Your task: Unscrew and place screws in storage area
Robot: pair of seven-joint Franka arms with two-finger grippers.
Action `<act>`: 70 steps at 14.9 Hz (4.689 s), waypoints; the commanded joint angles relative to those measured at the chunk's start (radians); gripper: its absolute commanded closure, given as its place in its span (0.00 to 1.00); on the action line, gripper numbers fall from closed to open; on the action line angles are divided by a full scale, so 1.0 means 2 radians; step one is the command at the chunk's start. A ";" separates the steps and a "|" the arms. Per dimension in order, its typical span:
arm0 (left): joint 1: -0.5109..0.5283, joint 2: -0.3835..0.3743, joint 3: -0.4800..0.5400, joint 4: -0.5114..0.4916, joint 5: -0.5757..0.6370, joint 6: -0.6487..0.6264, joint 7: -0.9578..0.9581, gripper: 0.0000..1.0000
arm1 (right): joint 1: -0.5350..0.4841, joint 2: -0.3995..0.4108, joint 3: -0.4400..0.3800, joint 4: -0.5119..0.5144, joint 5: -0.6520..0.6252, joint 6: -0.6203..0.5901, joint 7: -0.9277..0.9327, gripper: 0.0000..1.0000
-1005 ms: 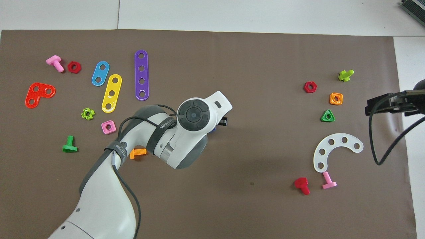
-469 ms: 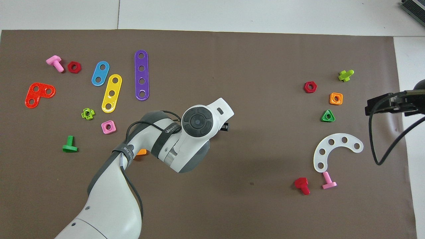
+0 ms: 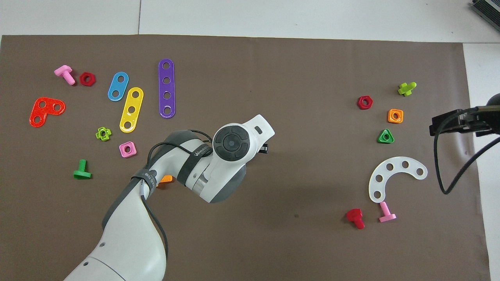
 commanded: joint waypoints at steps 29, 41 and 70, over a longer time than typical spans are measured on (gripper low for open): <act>0.201 -0.130 0.007 -0.152 0.005 0.013 0.134 0.94 | -0.002 -0.010 0.001 -0.029 -0.009 0.053 0.047 0.00; 0.202 -0.142 0.008 -0.148 0.006 -0.016 0.141 0.00 | 0.137 0.039 0.004 -0.087 -0.010 0.181 0.177 0.00; 0.328 -0.239 0.012 0.138 -0.028 -0.415 0.335 0.00 | 0.315 0.268 0.004 -0.047 -0.040 0.365 0.344 0.72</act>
